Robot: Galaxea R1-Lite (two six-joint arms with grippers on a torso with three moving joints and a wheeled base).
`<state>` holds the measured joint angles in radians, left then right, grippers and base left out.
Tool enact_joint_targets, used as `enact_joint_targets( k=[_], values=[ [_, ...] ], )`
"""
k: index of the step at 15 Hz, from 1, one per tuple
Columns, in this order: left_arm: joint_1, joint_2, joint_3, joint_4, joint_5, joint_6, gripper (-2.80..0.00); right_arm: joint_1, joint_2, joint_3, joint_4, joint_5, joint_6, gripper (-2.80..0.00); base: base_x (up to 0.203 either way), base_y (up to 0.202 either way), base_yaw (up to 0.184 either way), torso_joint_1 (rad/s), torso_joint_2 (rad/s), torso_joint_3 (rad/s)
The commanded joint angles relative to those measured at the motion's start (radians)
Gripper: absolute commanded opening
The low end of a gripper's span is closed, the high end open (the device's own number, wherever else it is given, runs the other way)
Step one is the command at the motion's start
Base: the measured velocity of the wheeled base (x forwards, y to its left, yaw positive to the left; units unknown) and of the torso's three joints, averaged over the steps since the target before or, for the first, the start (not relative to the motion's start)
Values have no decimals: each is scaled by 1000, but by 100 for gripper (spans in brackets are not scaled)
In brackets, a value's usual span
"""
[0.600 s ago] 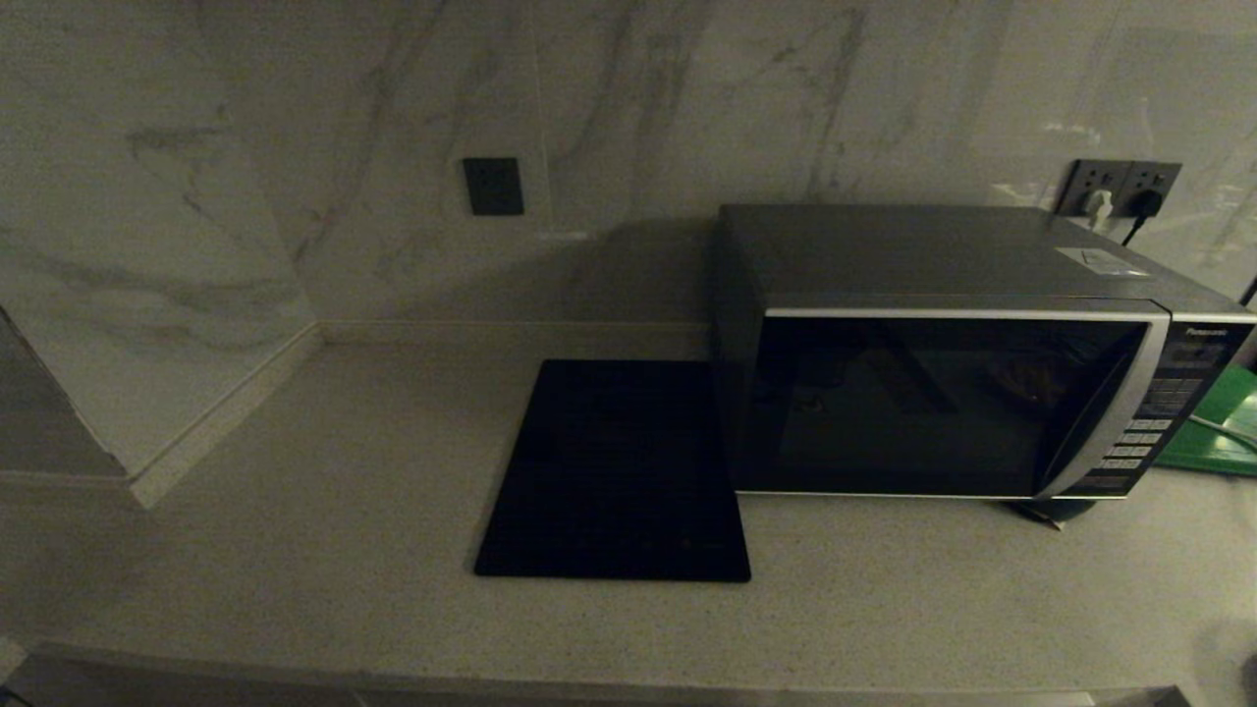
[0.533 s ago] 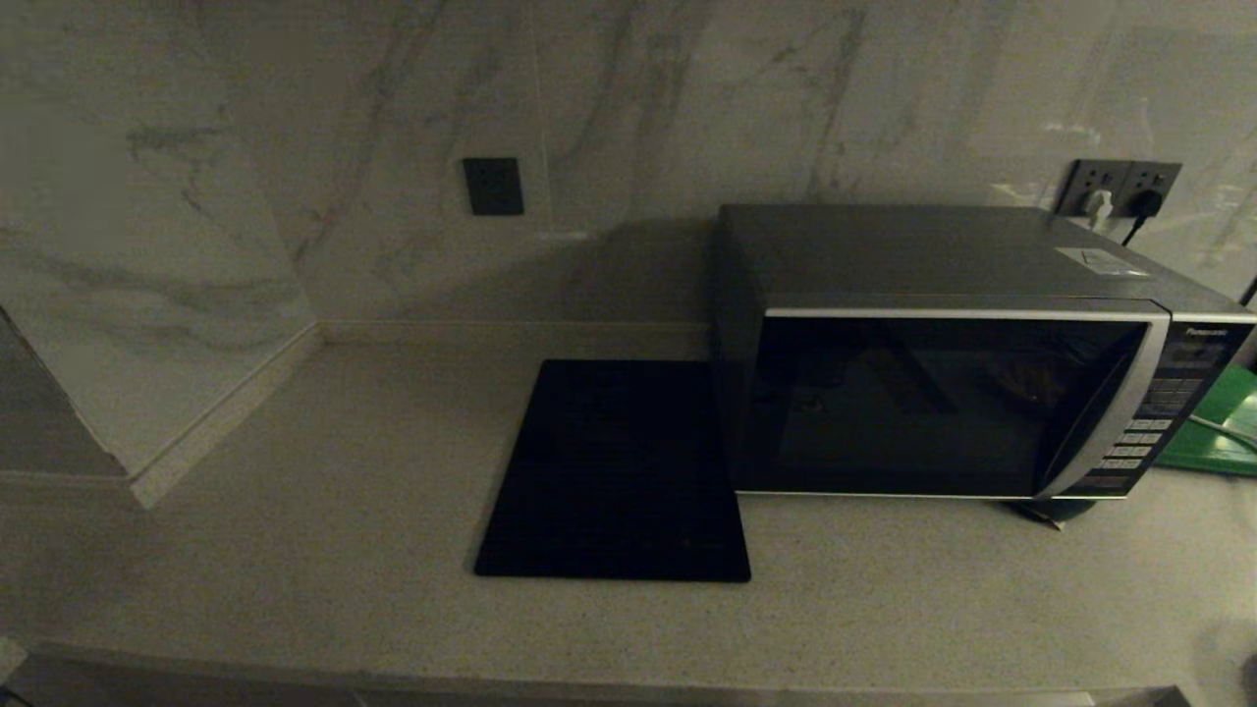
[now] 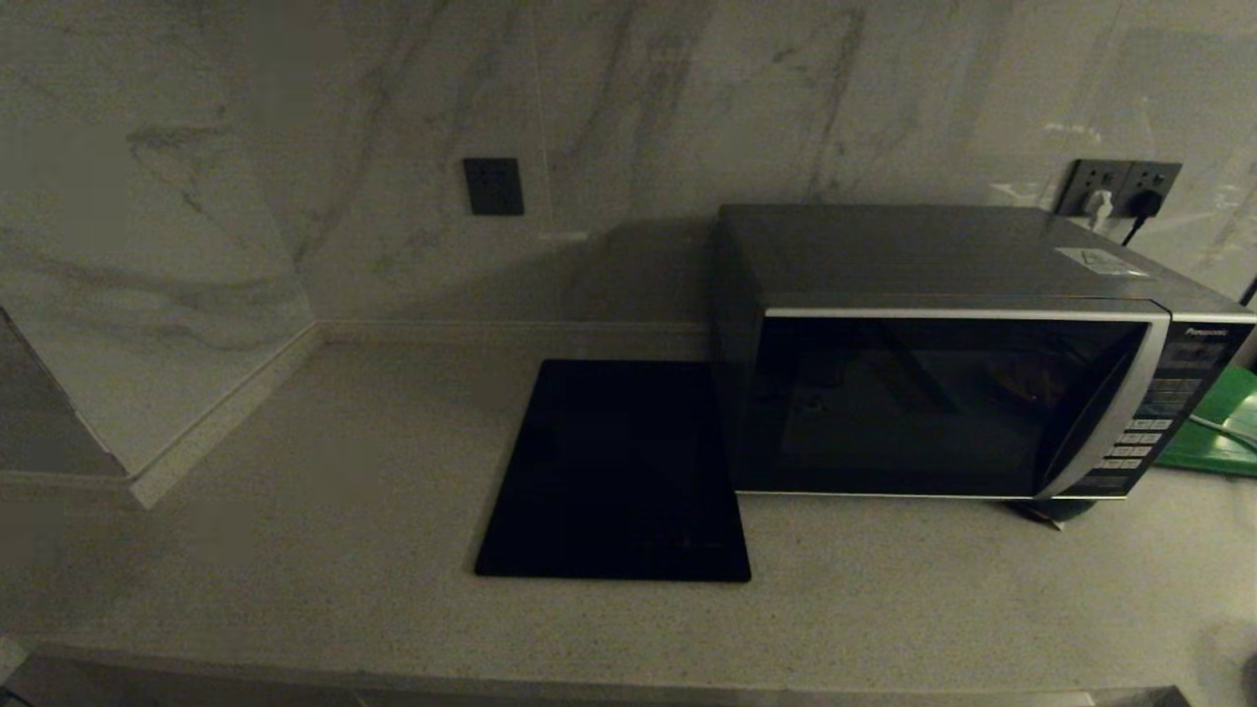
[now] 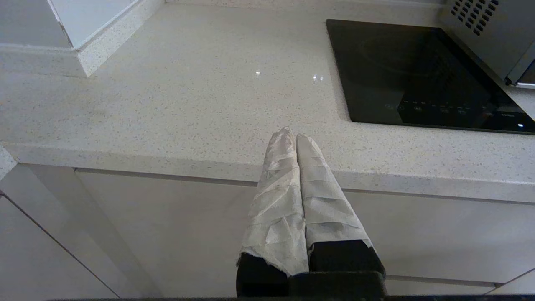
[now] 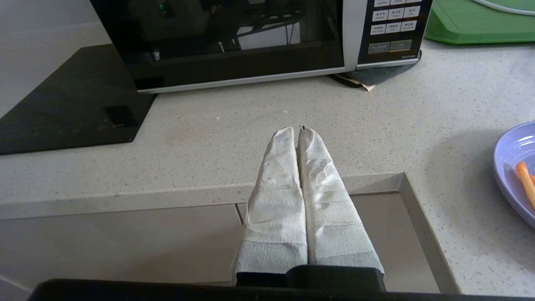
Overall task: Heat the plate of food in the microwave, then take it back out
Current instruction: Open the microwave oven
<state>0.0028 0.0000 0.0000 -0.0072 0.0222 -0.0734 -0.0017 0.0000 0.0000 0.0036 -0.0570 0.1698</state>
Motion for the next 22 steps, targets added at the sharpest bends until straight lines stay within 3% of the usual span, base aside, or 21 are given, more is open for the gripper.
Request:
enact_joint_targets(
  k=[1, 5, 12, 16, 20, 22],
  values=[
    [-1, 1, 0, 0, 1, 0, -280, 0, 0, 2, -1, -1, 0, -280, 0, 0, 0, 0, 0, 0],
    [-1, 2, 0, 0, 1, 0, -280, 0, 0, -10, -1, 1, -1, -280, 0, 0, 0, 0, 0, 0],
    [-1, 1, 0, 0, 1, 0, -280, 0, 280, -484, 181, -3, 74, -280, 0, 0, 0, 0, 0, 0],
    [-1, 1, 0, 0, 1, 0, -280, -1, 500, -574, 204, -86, -24, -280, 0, 0, 0, 0, 0, 0],
    [-1, 1, 0, 0, 1, 0, -280, -1, 762, -684, 165, -122, -12, -280, 0, 0, 0, 0, 0, 0],
    [-1, 1, 0, 0, 1, 0, -280, -1, 884, -803, 138, -223, -9, -280, 0, 0, 0, 0, 0, 0]
  ],
)
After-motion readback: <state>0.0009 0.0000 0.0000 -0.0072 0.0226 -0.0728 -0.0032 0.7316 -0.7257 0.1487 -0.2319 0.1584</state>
